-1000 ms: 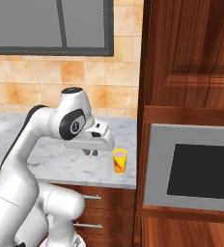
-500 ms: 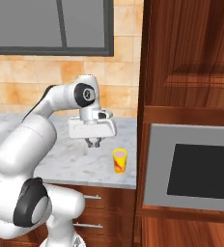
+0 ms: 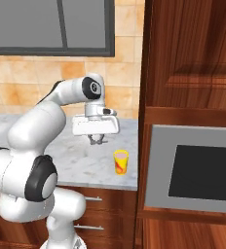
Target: Pick up the straw from the right drawer and put it inside the smoothie cup.
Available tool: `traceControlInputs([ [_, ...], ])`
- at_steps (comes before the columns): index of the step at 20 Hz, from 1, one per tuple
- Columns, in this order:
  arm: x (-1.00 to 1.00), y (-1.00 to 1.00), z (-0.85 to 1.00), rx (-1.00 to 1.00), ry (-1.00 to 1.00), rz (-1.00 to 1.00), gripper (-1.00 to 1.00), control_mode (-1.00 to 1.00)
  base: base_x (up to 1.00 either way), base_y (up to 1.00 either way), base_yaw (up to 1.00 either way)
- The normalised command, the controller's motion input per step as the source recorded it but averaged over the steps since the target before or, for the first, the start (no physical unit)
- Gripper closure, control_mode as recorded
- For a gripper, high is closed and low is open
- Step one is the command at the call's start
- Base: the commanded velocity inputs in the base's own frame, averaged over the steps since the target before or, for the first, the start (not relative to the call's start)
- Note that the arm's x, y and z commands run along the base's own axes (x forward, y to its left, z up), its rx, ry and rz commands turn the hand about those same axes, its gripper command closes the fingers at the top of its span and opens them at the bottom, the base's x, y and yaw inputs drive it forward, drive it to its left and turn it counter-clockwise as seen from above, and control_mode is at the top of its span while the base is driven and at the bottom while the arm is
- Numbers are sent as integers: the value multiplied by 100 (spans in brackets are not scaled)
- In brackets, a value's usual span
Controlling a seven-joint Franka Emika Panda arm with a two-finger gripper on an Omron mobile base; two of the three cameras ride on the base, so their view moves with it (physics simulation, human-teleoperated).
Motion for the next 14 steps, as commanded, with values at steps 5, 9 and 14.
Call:
traceControlInputs([
  [5, 0, 0, 14, 0, 39, 0, 100, -100, 0, 0, 0],
  [9, 0, 0, 18, 0, 53, 0, 100, -100, 0, 0, 0],
  [14, 1, 0, 5, 0, 29, 0, 100, -100, 0, 0, 0],
])
